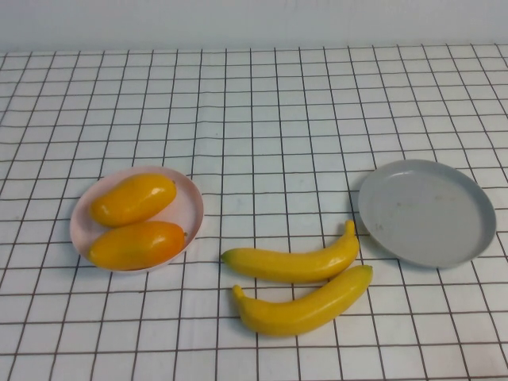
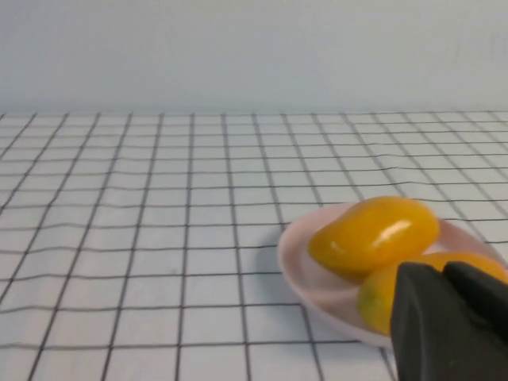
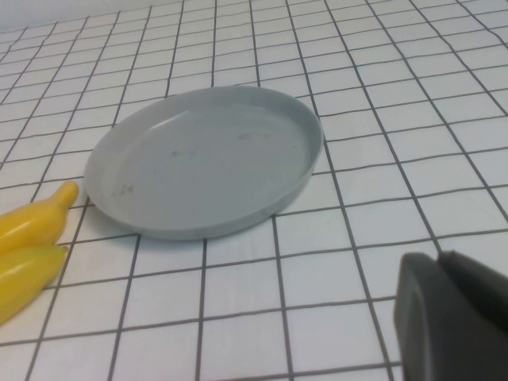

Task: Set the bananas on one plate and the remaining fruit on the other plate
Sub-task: Put another type of fruit in the right plate

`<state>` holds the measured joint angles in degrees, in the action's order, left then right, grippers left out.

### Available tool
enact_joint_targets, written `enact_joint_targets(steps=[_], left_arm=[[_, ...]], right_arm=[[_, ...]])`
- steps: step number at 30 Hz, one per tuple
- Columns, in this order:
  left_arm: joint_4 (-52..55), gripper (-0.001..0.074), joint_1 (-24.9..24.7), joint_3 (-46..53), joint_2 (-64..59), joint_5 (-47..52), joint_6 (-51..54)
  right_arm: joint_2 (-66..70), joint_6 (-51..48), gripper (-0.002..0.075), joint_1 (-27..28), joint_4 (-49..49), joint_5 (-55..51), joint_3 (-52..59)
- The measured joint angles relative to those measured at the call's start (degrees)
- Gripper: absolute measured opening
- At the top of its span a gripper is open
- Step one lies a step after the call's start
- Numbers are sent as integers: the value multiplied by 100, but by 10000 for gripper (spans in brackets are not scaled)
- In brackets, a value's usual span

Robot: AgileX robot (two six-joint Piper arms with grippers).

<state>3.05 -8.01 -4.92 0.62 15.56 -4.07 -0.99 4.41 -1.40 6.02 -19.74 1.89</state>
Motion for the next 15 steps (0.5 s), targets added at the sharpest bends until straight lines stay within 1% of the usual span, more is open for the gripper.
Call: enact_joint_targets(steps=[3,6,10,15], left_arm=[[-99,-2,554,231,0,-148,0],[-153,-2,857,542,0,-527,22],[-121,-2,935,626,0,-422,142],[-85,-2,935,639,0,184,511]], right_arm=[[0,0,-17,0,0,-11,0],[0,0,-16,0,0,-11,0],[0,0,-17,0,0,-11,0],[0,0,-16,0,12,-11,0]])
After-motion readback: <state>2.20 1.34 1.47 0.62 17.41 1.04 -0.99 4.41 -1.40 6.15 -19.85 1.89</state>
